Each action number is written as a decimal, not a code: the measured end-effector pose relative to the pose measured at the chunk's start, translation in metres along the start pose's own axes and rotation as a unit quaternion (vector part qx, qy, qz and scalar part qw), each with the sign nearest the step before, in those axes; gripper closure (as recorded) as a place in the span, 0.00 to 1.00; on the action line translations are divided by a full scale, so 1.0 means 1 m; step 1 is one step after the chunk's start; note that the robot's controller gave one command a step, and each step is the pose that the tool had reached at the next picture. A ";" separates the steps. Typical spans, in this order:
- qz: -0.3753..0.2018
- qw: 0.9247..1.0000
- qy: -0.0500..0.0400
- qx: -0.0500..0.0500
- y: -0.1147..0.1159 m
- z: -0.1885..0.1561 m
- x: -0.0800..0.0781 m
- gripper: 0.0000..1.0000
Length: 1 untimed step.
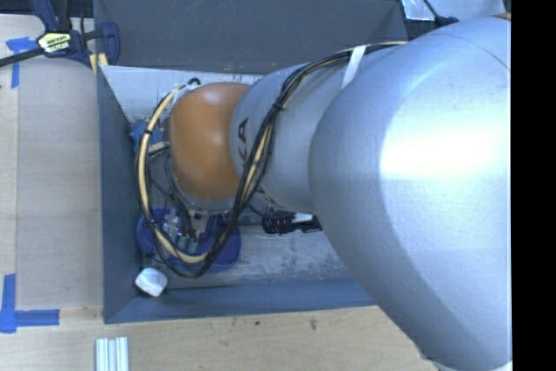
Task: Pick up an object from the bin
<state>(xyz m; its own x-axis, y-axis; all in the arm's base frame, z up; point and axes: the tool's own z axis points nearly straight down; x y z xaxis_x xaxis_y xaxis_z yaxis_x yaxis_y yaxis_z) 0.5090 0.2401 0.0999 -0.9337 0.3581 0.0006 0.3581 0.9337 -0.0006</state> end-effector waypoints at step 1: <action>0.130 0.992 -0.001 -0.002 0.019 0.028 -0.057 0.00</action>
Offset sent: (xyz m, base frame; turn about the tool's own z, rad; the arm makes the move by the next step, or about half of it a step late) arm 0.0590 -0.0036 -0.0299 0.2626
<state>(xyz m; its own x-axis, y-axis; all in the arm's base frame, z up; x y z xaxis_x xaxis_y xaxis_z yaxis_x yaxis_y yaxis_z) 0.5692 0.2372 0.0714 -0.8104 0.5859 -0.0010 0.5859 0.8104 0.0029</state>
